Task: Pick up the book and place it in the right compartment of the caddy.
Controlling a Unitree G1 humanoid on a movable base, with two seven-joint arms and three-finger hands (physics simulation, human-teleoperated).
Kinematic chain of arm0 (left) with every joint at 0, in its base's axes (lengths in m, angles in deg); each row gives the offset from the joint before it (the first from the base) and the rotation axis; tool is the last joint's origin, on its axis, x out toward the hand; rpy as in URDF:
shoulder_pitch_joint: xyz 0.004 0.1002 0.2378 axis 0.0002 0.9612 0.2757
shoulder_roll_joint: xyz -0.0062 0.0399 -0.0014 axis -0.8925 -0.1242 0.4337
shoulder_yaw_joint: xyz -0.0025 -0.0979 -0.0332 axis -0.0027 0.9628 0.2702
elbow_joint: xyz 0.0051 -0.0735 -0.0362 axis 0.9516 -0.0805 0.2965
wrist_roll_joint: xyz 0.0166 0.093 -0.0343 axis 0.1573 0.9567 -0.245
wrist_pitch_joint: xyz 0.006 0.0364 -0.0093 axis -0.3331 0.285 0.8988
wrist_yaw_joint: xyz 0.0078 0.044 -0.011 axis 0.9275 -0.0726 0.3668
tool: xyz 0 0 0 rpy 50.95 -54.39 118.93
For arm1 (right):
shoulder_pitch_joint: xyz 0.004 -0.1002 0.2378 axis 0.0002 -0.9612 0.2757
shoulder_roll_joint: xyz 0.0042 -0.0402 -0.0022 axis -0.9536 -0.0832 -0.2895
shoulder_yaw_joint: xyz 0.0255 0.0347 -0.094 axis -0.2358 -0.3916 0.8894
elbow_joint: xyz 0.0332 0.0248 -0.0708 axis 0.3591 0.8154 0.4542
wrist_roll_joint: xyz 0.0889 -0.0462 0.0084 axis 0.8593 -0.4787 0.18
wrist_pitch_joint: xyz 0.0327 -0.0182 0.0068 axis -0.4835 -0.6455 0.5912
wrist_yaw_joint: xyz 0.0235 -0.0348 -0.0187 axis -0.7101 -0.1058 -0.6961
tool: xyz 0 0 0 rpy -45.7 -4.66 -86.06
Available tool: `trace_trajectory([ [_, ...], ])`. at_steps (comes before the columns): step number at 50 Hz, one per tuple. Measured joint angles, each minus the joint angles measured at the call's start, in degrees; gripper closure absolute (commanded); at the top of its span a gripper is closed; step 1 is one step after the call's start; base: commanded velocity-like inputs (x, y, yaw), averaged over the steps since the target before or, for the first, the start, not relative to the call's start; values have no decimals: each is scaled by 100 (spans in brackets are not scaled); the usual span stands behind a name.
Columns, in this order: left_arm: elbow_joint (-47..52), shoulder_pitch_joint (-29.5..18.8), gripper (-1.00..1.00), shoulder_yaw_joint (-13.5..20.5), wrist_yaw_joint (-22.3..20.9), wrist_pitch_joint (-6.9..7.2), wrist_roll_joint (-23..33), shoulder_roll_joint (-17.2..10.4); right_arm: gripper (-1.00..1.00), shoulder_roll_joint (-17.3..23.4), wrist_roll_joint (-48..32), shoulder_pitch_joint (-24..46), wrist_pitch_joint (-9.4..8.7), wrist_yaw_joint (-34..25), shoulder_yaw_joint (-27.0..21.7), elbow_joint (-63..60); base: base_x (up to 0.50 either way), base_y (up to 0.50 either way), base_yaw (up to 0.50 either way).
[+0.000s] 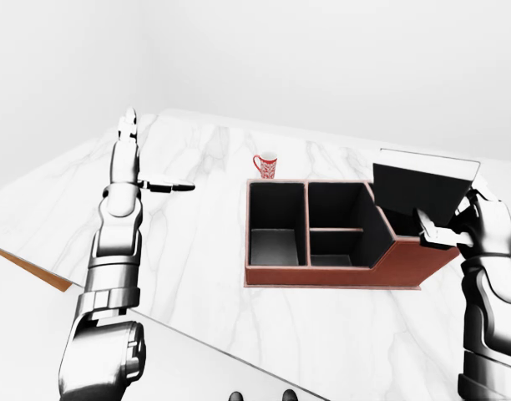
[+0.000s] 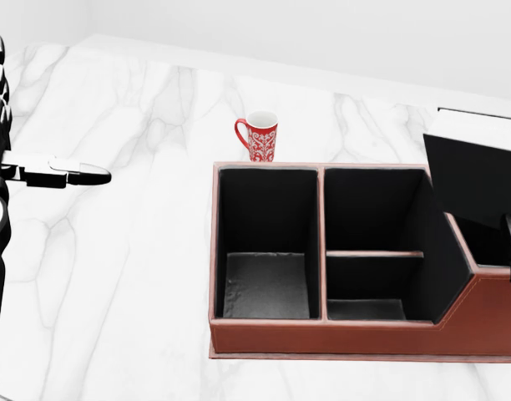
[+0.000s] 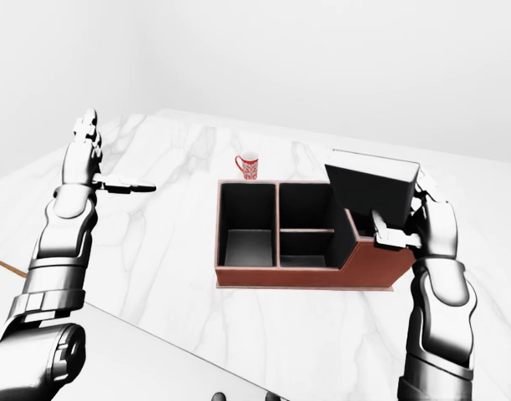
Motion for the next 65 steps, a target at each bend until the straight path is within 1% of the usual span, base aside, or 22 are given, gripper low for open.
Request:
trace_trajectory([
  [18,61,38,-100,6,-14,0,-2,3,100,229,166,157,0,211,55,988,0,0,0],
  [39,49,38,-100,5,-20,0,-2,3,100,604,565,389,0,350,-128,1100,0,0,0],
  [65,65,24,-100,8,-41,0,0,-11,100,797,591,655,0,520,149,2252,0,0,0],
])
